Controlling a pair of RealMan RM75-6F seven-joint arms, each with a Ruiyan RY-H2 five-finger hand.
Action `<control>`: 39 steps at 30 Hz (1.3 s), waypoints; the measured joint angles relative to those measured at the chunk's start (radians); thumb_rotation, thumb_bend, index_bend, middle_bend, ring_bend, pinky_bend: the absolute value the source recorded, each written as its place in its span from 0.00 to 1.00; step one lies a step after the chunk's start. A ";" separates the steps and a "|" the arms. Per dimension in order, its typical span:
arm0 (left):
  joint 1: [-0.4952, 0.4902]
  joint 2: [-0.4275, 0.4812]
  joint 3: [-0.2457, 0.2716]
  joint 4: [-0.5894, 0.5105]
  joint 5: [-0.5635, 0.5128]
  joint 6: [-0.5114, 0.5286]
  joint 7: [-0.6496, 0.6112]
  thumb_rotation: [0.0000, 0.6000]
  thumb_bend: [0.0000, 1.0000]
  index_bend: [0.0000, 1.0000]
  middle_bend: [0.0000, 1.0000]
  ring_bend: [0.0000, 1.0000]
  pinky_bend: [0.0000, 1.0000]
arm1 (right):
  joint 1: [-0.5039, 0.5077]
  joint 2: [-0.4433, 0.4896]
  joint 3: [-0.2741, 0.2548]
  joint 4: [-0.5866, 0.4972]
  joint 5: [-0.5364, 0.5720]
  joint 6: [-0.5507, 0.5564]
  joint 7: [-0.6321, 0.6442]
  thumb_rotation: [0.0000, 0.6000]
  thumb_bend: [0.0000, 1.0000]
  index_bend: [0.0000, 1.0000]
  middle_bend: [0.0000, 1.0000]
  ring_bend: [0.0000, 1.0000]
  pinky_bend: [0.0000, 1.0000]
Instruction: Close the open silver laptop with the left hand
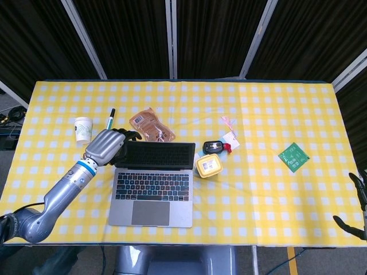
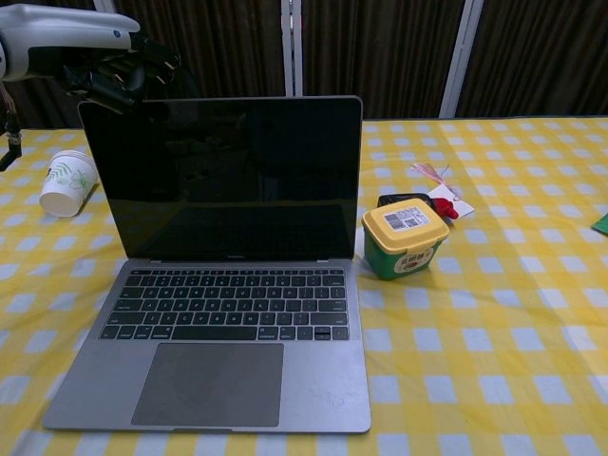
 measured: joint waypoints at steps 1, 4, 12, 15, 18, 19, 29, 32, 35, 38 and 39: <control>0.001 0.003 0.002 -0.004 0.004 0.004 -0.001 0.85 1.00 0.28 0.33 0.28 0.34 | 0.000 0.000 -0.001 -0.001 -0.003 0.001 -0.002 1.00 0.00 0.08 0.00 0.00 0.00; 0.012 0.020 0.009 -0.027 0.025 0.020 -0.010 0.85 1.00 0.27 0.33 0.28 0.34 | -0.001 -0.001 -0.002 -0.003 -0.007 0.003 -0.008 1.00 0.00 0.08 0.00 0.00 0.00; 0.057 0.081 0.042 -0.095 0.112 0.042 -0.060 0.85 1.00 0.27 0.33 0.28 0.33 | -0.001 -0.004 -0.005 -0.007 -0.013 0.001 -0.017 1.00 0.00 0.08 0.00 0.00 0.00; 0.078 0.103 0.057 -0.115 0.168 0.051 -0.097 0.85 1.00 0.27 0.33 0.28 0.33 | -0.001 -0.005 -0.006 -0.009 -0.018 0.003 -0.022 1.00 0.00 0.08 0.00 0.00 0.00; 0.101 0.122 0.077 -0.131 0.234 0.062 -0.134 0.85 1.00 0.27 0.33 0.28 0.33 | -0.002 -0.006 -0.007 -0.011 -0.021 0.005 -0.025 1.00 0.00 0.08 0.00 0.00 0.00; 0.108 0.128 0.084 -0.136 0.255 0.066 -0.144 0.85 1.00 0.27 0.33 0.28 0.33 | -0.002 -0.006 -0.007 -0.012 -0.022 0.005 -0.026 1.00 0.00 0.08 0.00 0.00 0.00; 0.161 0.167 0.189 -0.171 0.495 0.094 -0.201 0.85 1.00 0.27 0.33 0.28 0.33 | -0.007 -0.006 -0.009 -0.014 -0.028 0.013 -0.032 1.00 0.00 0.08 0.00 0.00 0.00; 0.169 0.164 0.216 -0.175 0.548 0.100 -0.212 0.85 1.00 0.27 0.33 0.28 0.33 | -0.008 -0.007 -0.009 -0.015 -0.029 0.014 -0.034 1.00 0.00 0.08 0.00 0.00 0.00; 0.174 0.156 0.246 -0.176 0.603 0.103 -0.220 0.85 1.00 0.27 0.33 0.28 0.33 | -0.008 -0.007 -0.009 -0.015 -0.027 0.014 -0.035 1.00 0.00 0.08 0.00 0.00 0.00; 0.176 0.141 0.276 -0.169 0.655 0.105 -0.230 0.85 1.00 0.28 0.33 0.28 0.33 | -0.008 -0.007 -0.009 -0.015 -0.027 0.013 -0.035 1.00 0.00 0.08 0.00 0.00 0.00; 0.176 0.135 0.286 -0.164 0.669 0.104 -0.233 0.85 1.00 0.28 0.33 0.28 0.33 | -0.008 -0.007 -0.009 -0.015 -0.028 0.014 -0.034 1.00 0.00 0.08 0.00 0.00 0.00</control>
